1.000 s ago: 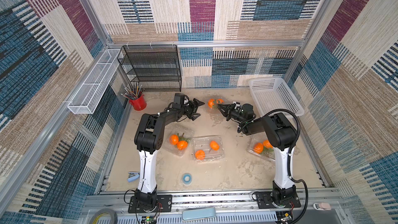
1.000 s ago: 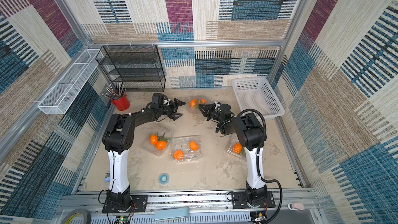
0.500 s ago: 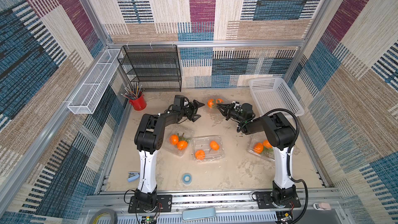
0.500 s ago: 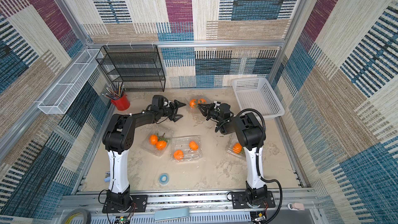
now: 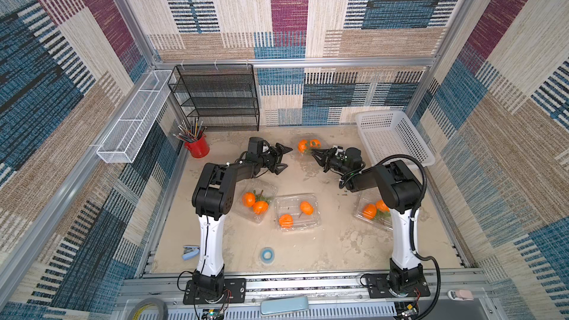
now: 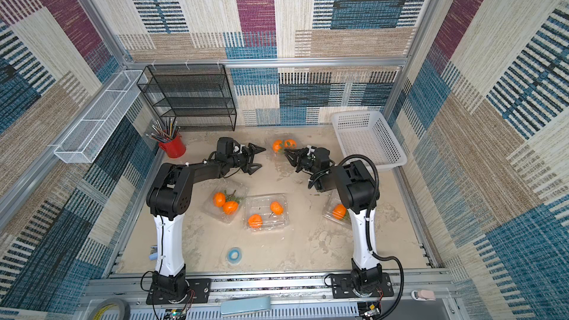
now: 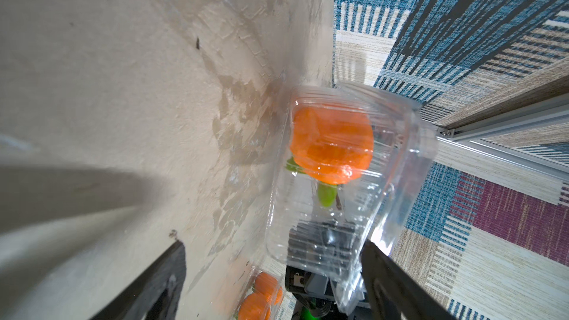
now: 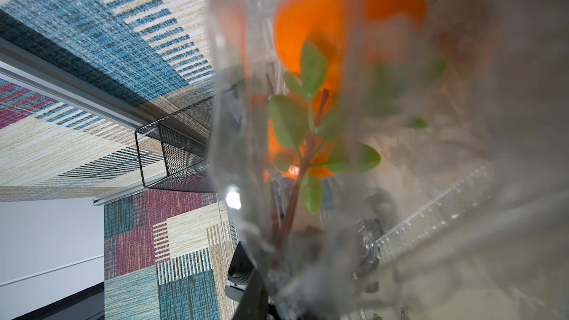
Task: Take oranges out of containers
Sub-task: Open the packing box at the center of the board.
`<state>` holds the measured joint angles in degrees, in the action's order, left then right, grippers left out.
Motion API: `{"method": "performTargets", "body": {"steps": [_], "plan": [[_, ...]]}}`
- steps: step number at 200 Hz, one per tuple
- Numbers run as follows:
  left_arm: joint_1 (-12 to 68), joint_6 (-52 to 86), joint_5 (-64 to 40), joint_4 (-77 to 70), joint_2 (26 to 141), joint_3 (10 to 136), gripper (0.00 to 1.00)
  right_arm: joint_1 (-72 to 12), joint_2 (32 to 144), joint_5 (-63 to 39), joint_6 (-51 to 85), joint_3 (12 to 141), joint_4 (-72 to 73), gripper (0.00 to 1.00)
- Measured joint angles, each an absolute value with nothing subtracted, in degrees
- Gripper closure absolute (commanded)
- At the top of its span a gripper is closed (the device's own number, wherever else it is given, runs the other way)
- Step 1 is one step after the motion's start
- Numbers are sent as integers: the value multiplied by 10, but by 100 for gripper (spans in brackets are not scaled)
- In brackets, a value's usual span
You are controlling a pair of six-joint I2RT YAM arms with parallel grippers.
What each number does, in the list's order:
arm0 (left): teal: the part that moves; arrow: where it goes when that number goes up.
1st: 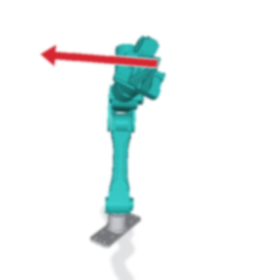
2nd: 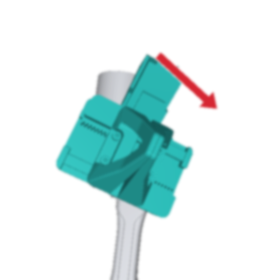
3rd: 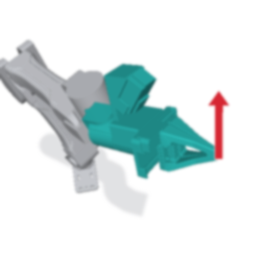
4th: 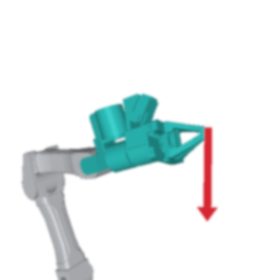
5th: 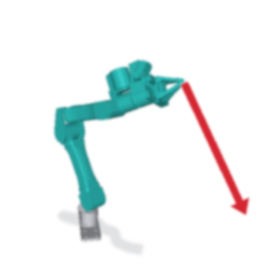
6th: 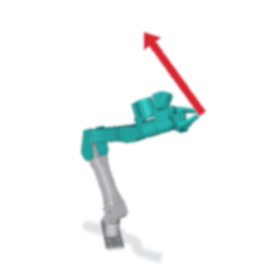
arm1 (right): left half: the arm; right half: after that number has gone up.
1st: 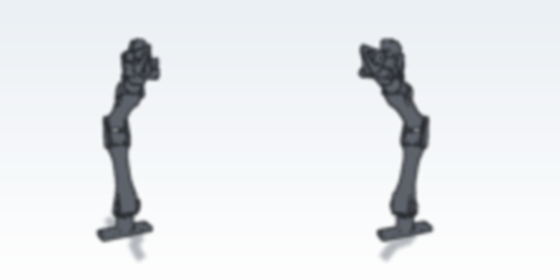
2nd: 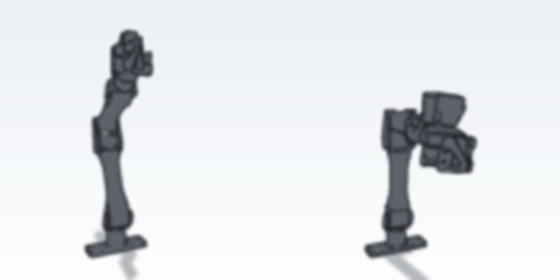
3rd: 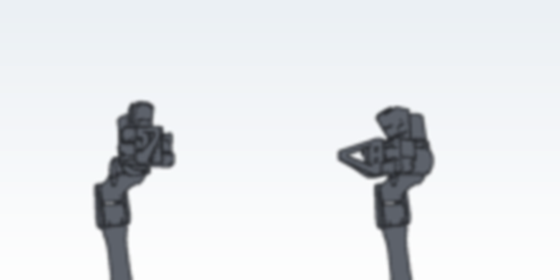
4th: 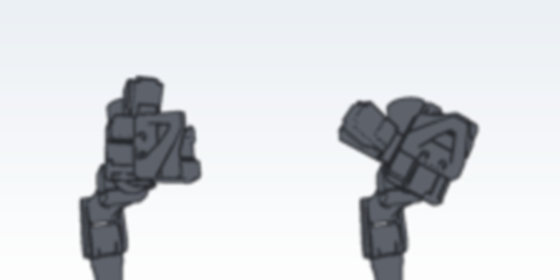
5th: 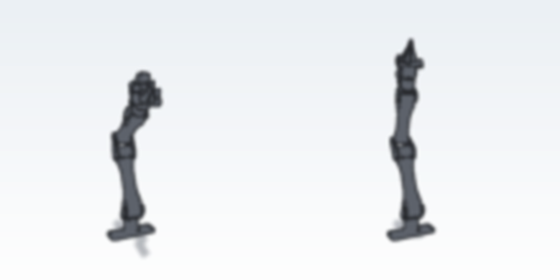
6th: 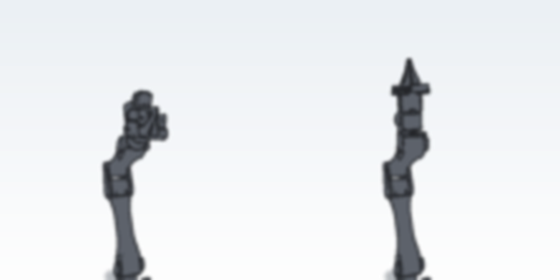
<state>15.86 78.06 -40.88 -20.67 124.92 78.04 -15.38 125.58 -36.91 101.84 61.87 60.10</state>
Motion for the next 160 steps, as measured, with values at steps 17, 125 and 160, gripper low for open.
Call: {"method": "performTargets", "body": {"steps": [17, 125, 160], "plan": [[159, 783, -409, -209, 1249, 780, 11, -154, 1256, -369, 1018, 619, 599, 82], [164, 793, -408, -221, 1257, 784, 11, -166, 1246, -367, 1016, 614, 596, 82], [164, 795, -408, -225, 1257, 783, 11, -169, 1246, -362, 1017, 610, 597, 82]]}}
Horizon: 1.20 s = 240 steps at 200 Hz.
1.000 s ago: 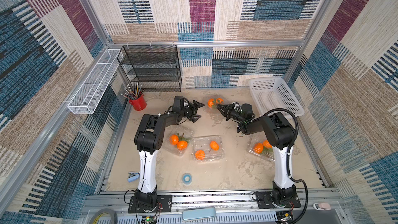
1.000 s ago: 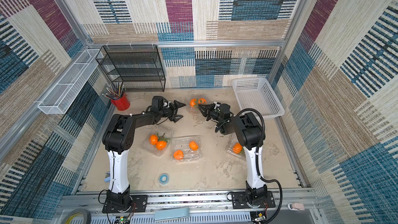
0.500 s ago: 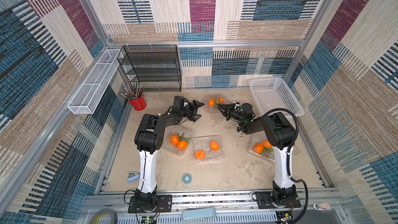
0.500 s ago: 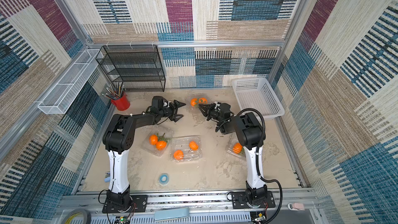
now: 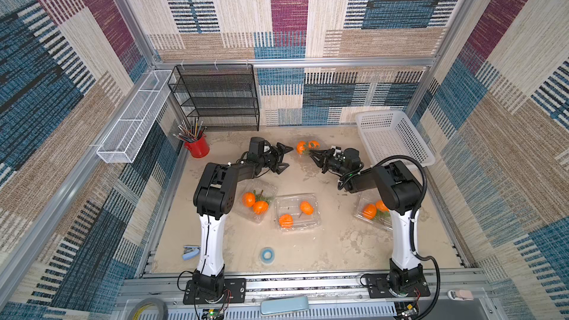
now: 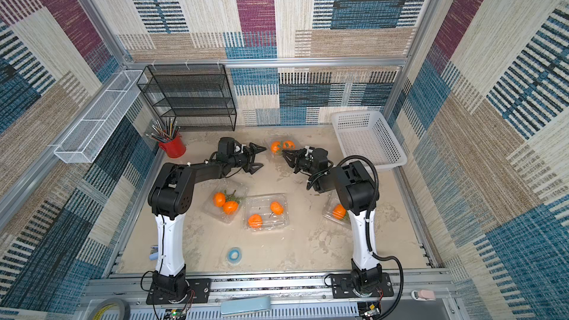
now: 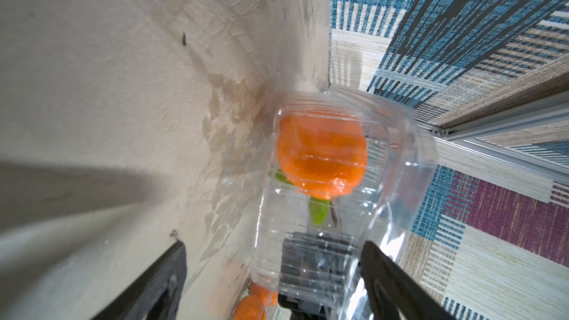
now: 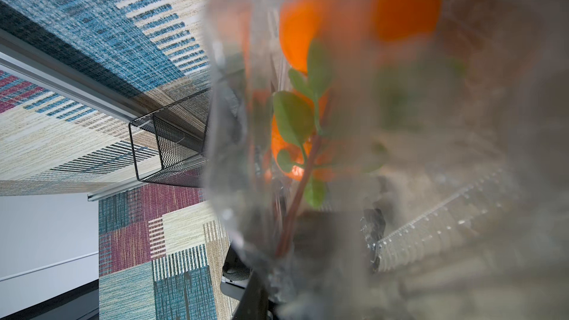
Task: Take oranges out of containers
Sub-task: Open the packing box at the center of the board.
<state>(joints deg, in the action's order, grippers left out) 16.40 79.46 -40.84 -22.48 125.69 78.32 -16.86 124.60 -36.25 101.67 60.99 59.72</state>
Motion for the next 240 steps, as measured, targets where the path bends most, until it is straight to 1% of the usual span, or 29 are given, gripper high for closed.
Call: {"method": "performTargets", "body": {"steps": [149, 214, 240], "plan": [[182, 808, -376, -248, 1263, 776, 11, -191, 1250, -331, 1060, 619, 626, 80], [195, 805, -394, -226, 1263, 773, 11, -210, 1250, -309, 1108, 626, 648, 79], [193, 803, -394, -218, 1261, 770, 12, -213, 1247, -301, 1109, 631, 643, 75]]}}
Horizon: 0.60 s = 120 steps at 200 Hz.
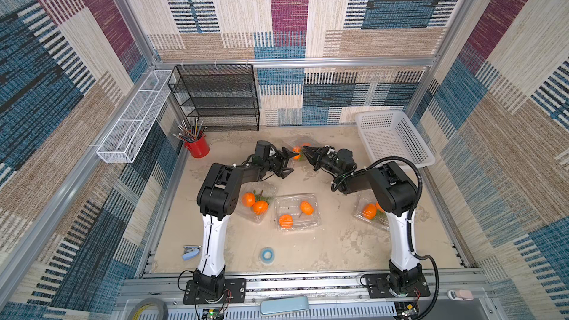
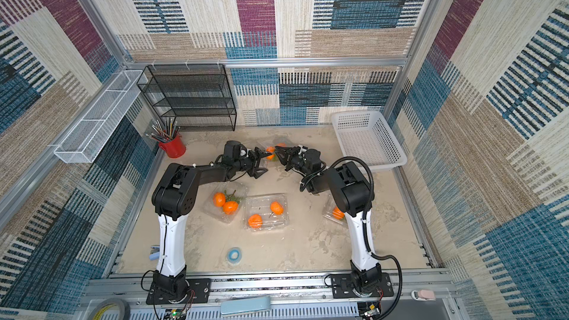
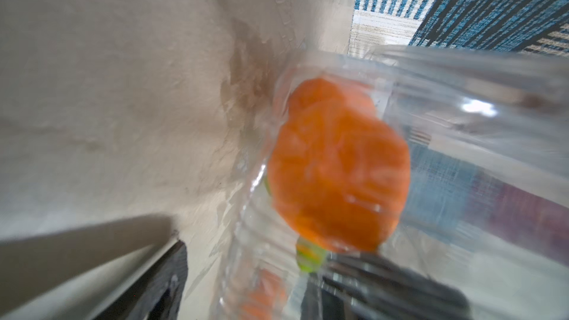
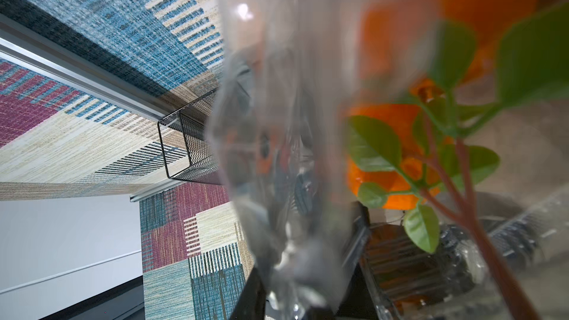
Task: Take oranges out of containers
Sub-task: Open the packing box at the center of the board.
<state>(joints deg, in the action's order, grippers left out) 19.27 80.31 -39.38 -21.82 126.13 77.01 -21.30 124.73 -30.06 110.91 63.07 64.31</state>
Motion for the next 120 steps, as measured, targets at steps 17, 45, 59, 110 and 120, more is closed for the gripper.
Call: {"method": "performTargets", "body": {"steps": [17, 45, 59, 110, 120], "plan": [[192, 799, -394, -209, 1256, 770, 12, -213, 1247, -299, 1108, 645, 634, 72], [186, 787, -396, -191, 1248, 770, 11, -211, 1247, -300, 1093, 658, 619, 64], [179, 776, -396, -170, 1241, 773, 10, -210, 1247, -300, 1077, 667, 600, 61], [159, 720, -400, -92, 1219, 795, 6, -195, 1247, -329, 995, 719, 541, 40], [155, 707, -404, -73, 1218, 800, 6, -192, 1246, -338, 976, 729, 529, 34]]}}
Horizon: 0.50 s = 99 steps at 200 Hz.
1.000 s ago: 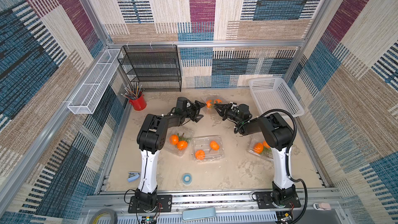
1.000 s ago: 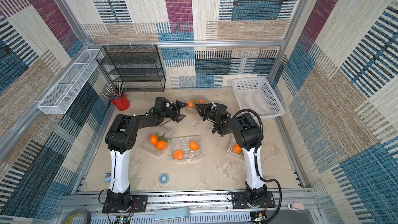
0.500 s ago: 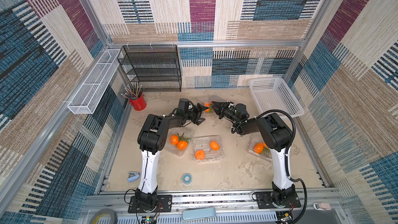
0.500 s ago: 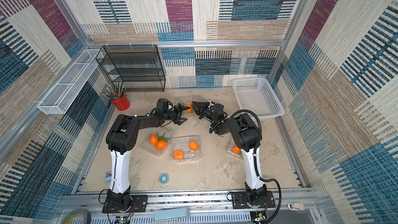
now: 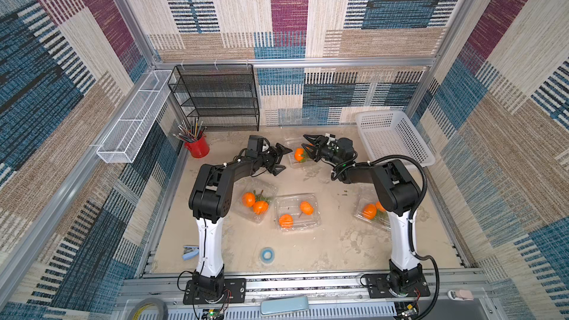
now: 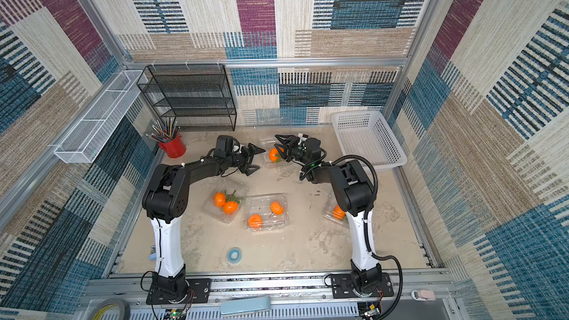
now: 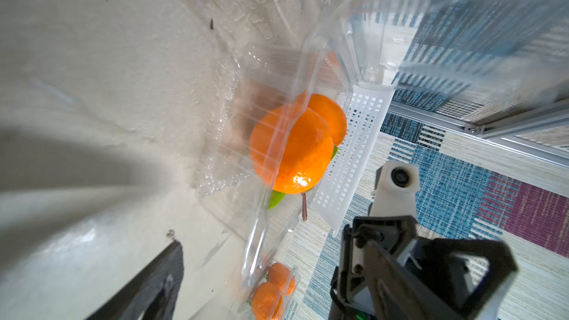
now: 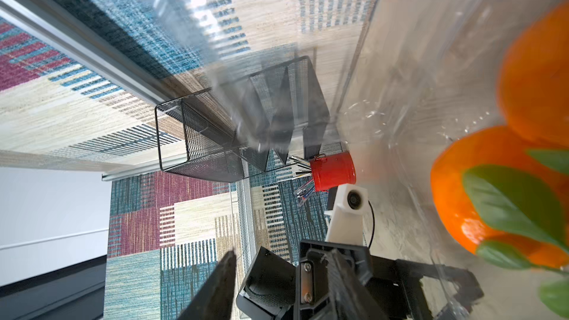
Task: Take oranges out of containers
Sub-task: Open the packing box at the center of the board.
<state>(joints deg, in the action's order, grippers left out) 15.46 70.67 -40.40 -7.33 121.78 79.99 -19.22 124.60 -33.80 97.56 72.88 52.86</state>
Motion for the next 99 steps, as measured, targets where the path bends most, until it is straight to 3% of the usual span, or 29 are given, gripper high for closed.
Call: {"method": "performTargets", "body": {"steps": [47, 99], "plan": [[139, 619, -409, 46, 1216, 865, 2, -177, 1204, -386, 802, 799, 375, 0], [143, 478, -392, 209, 1230, 1006, 1, -169, 1229, -346, 444, 1031, 37, 2]]}}
